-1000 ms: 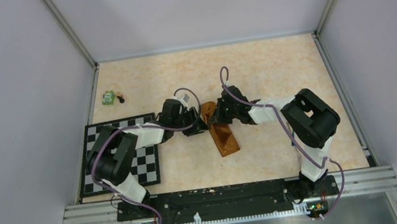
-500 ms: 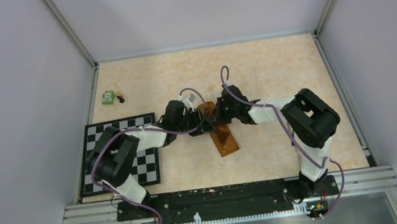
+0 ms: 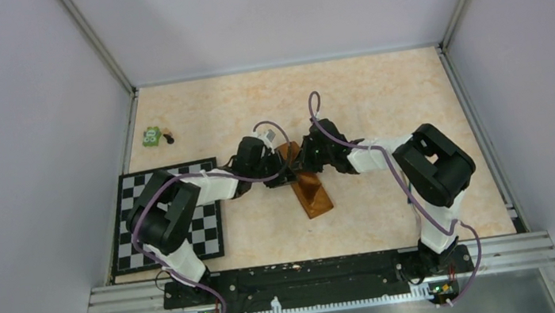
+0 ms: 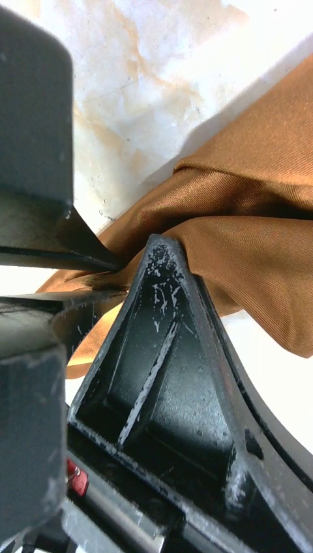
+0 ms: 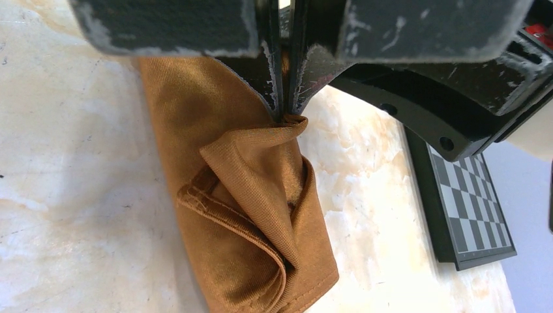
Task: Fold the napkin into a case and place the utensils inside
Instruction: Fold the 2/3-rectangle-folded napkin at the center of the board, then pick up the top corner of the smaller rectangle folded napkin from the center of the board.
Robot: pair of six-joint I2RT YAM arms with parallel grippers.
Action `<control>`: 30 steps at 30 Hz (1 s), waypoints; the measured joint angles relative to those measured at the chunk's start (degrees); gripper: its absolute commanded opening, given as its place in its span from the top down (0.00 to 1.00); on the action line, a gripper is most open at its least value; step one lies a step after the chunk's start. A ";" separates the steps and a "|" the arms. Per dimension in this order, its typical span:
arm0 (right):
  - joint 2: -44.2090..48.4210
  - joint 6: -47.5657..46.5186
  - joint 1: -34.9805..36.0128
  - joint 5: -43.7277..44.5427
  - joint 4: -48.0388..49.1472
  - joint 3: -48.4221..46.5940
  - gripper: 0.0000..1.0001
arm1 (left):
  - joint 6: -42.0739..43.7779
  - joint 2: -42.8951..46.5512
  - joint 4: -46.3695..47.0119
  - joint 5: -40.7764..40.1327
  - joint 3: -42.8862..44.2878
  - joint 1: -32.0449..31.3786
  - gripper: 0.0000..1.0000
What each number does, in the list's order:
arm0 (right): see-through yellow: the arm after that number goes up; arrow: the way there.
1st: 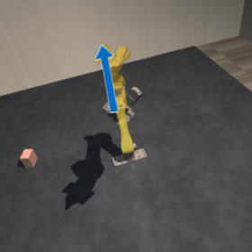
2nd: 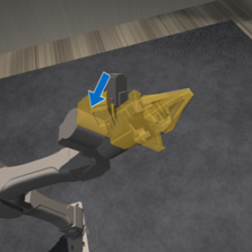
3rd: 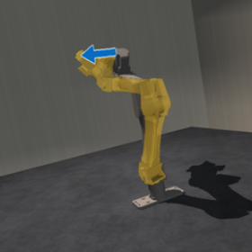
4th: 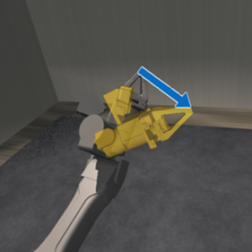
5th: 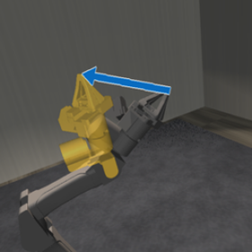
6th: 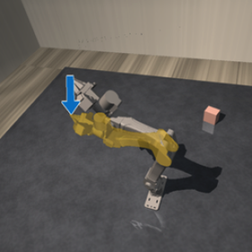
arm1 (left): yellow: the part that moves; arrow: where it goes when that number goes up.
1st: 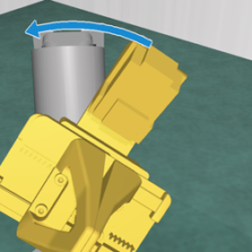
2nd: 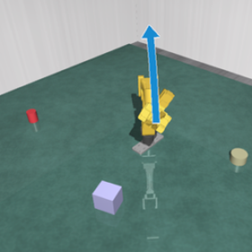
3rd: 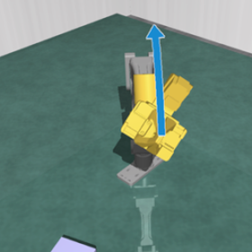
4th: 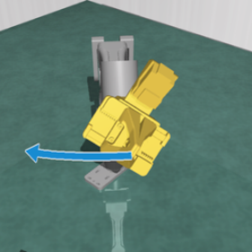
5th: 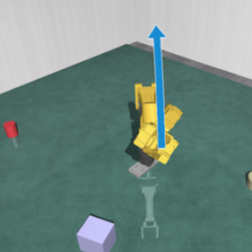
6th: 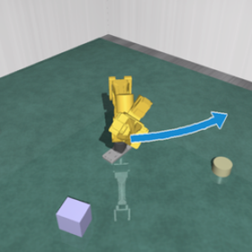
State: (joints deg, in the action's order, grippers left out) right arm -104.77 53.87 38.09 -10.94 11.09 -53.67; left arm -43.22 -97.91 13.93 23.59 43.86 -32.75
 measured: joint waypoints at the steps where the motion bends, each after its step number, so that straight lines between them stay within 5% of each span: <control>1: 0.00 0.00 0.00 -0.11 -0.02 0.00 1.00 | -0.02 -0.35 -0.22 -0.33 0.24 -0.04 0.92; 3: 0.00 -0.11 0.00 -0.33 -0.13 0.00 0.94 | -0.26 -0.94 -0.61 -0.83 0.39 -0.17 1.00; 6: 0.02 -1.14 -0.02 -0.72 -1.11 -0.02 0.68 | -0.33 -1.64 -1.01 -1.51 0.39 -0.20 1.00; 11: 1.57 -3.89 -1.70 -3.02 -0.96 0.94 0.47 | -0.57 -1.79 -0.63 -2.10 -0.22 -0.20 1.00; 23: 4.63 -8.81 -8.07 -6.38 1.38 1.90 0.24 | -0.79 -1.79 -0.22 -2.08 -0.44 -0.22 1.00; 30: 1.66 -14.80 -8.92 -11.15 4.50 -0.52 0.23 | -0.79 -1.79 -0.22 -2.05 -0.44 -0.24 1.00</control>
State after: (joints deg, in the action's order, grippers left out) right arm -103.11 39.07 29.17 -22.09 15.59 -54.19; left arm -44.01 -99.70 13.72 21.54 43.42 -32.99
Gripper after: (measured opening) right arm 0.772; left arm 0.006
